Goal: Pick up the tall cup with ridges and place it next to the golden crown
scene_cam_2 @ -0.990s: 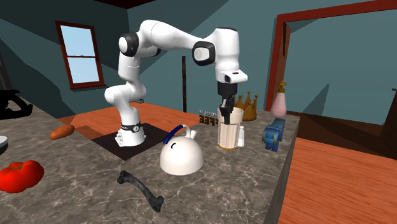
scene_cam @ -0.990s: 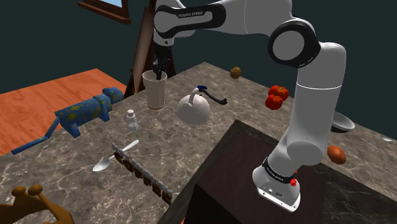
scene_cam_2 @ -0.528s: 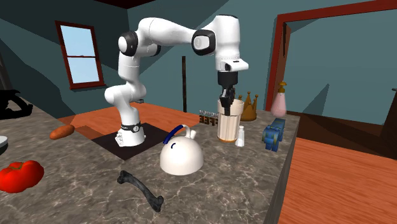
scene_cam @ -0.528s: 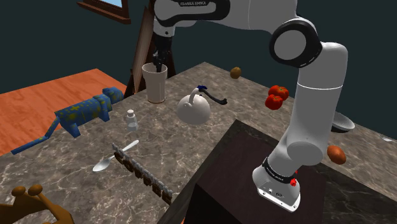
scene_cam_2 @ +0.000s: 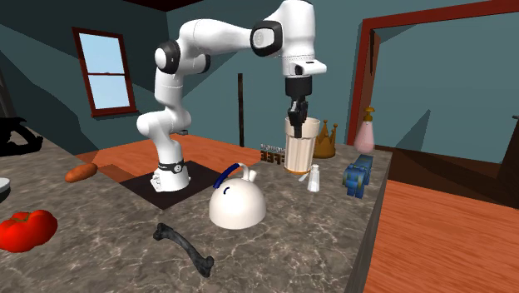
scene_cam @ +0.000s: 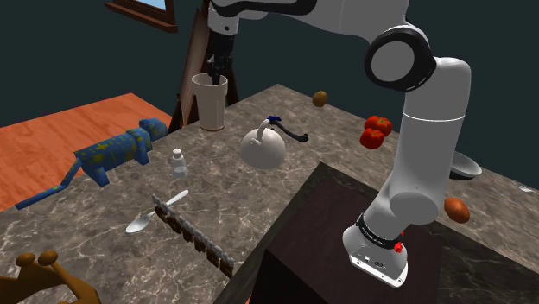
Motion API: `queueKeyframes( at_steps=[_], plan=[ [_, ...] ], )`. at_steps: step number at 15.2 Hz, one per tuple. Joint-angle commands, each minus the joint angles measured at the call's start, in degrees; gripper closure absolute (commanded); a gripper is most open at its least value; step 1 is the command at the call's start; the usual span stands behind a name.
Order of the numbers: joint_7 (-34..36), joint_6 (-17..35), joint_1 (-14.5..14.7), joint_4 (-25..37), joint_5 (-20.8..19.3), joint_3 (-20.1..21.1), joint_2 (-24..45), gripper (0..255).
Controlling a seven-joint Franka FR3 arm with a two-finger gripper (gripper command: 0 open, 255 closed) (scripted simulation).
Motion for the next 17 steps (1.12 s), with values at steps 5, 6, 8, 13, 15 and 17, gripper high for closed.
queueKeyframes(
  at_steps=[5,6,8,13,15,17],
  plan=[
    [0.5,-5.1,0.1,6.1,-0.1,0.0,1.0,255],
    [0.5,-6.0,0.1,7.3,-0.1,0.0,1.2,255],
    [0.7,-7.9,0.1,9.8,-0.1,0.1,1.8,255],
    [1.1,-13.0,0.1,17.0,-0.2,0.1,4.0,255],
    [1.3,-15.3,0.2,20.5,-0.3,0.1,5.2,255],
    [1.5,-17.9,0.2,24.6,-0.3,0.1,6.7,255]
  ],
)
